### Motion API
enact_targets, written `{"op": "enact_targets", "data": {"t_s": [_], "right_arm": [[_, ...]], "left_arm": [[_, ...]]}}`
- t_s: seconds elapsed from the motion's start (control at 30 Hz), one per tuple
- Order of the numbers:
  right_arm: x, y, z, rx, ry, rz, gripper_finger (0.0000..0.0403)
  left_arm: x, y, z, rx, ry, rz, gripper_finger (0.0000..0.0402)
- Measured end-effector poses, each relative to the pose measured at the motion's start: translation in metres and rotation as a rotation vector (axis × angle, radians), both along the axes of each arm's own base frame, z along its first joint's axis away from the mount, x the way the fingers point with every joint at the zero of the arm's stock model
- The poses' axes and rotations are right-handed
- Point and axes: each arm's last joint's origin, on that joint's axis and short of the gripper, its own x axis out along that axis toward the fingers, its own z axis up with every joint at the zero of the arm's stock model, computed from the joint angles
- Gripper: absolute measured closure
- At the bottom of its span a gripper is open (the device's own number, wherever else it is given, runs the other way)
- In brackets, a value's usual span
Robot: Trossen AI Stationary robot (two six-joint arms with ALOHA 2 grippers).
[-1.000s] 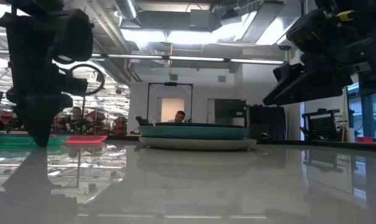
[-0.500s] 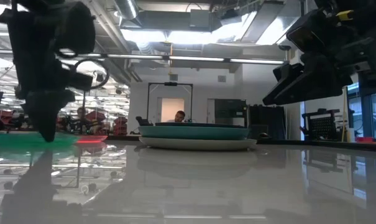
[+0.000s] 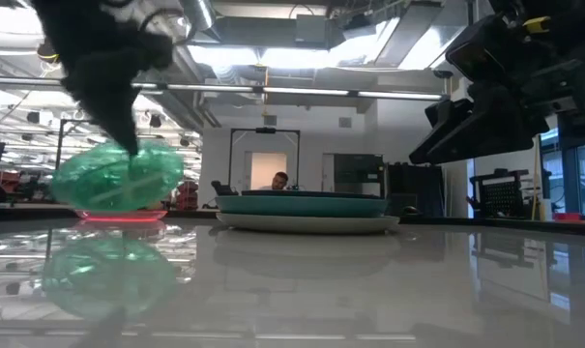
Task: Stack plastic plates
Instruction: Stack the light green plate on the light orange plate
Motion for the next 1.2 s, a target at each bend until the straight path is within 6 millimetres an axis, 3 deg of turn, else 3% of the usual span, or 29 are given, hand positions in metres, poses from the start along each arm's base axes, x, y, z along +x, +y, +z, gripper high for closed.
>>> {"op": "enact_targets", "data": {"t_s": [0.3, 0.57, 0.93, 1.2], "right_arm": [[0.0, 0.0, 0.0, 0.0, 0.0, 0.0, 0.0267], [0.0, 0.0, 0.0, 0.001, -0.004, 0.0, 0.0267], [0.0, 0.0, 0.0, -0.001, 0.003, 0.0, 0.0267], [-0.001, 0.0, -0.002, -0.007, 0.021, 0.0, 0.0267]], "left_arm": [[0.031, -0.016, 0.025, 0.167, -0.23, -0.293, 0.0397], [0.061, -0.008, 0.029, 0.296, -0.356, -0.463, 0.0397], [0.11, 0.03, 0.003, 0.345, -0.433, -0.549, 0.0397], [0.122, 0.049, -0.026, 0.315, -0.373, -0.521, 0.0397]]}}
